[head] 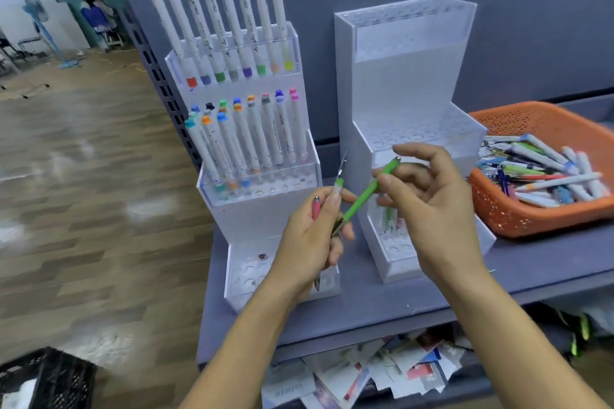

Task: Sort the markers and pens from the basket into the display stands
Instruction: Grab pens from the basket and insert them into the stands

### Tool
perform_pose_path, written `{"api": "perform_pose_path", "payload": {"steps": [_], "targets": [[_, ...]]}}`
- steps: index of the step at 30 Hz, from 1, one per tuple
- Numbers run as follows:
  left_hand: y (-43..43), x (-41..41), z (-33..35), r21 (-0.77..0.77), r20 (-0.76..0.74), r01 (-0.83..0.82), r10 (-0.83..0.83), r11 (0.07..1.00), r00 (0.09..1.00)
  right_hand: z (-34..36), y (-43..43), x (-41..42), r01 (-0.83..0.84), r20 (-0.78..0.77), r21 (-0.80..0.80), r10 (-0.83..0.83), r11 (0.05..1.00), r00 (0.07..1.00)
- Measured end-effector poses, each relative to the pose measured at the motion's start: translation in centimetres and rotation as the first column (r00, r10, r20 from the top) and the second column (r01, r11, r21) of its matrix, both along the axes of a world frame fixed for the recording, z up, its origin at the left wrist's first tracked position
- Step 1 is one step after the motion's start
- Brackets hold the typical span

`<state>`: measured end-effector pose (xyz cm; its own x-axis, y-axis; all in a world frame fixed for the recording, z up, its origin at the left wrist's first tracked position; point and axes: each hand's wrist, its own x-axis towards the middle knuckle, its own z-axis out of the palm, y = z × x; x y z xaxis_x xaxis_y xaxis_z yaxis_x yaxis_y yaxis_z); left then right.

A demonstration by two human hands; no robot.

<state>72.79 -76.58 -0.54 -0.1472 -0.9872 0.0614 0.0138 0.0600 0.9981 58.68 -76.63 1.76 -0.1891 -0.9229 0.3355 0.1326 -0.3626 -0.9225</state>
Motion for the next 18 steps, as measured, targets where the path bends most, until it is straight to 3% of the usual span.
{"api": "perform_pose_path", "payload": {"steps": [3,7,14,18], "targets": [[-0.6,-1.8,-0.5,0.008,0.045,-0.046,0.046,0.999,0.998,0.0,0.0,-2.8,0.095,0.015,-0.046,-0.094,0.994,0.995],[-1.2,-3.9,-1.1,0.023,0.041,-0.12,0.119,0.992,0.992,-0.6,-0.6,-6.2,0.173,-0.075,-0.108,-0.182,0.979,0.98],[-1.3,-5.8,-2.1,0.087,-0.068,-0.166,0.172,0.982,0.983,-3.4,-1.9,-7.6,0.115,-0.332,-0.196,-0.176,0.974,0.927],[-0.8,-6.0,-2.5,0.075,-0.058,-0.198,0.202,0.977,0.978,-5.0,-3.0,-6.6,0.064,-0.44,-0.287,-0.19,0.956,0.878]]}}
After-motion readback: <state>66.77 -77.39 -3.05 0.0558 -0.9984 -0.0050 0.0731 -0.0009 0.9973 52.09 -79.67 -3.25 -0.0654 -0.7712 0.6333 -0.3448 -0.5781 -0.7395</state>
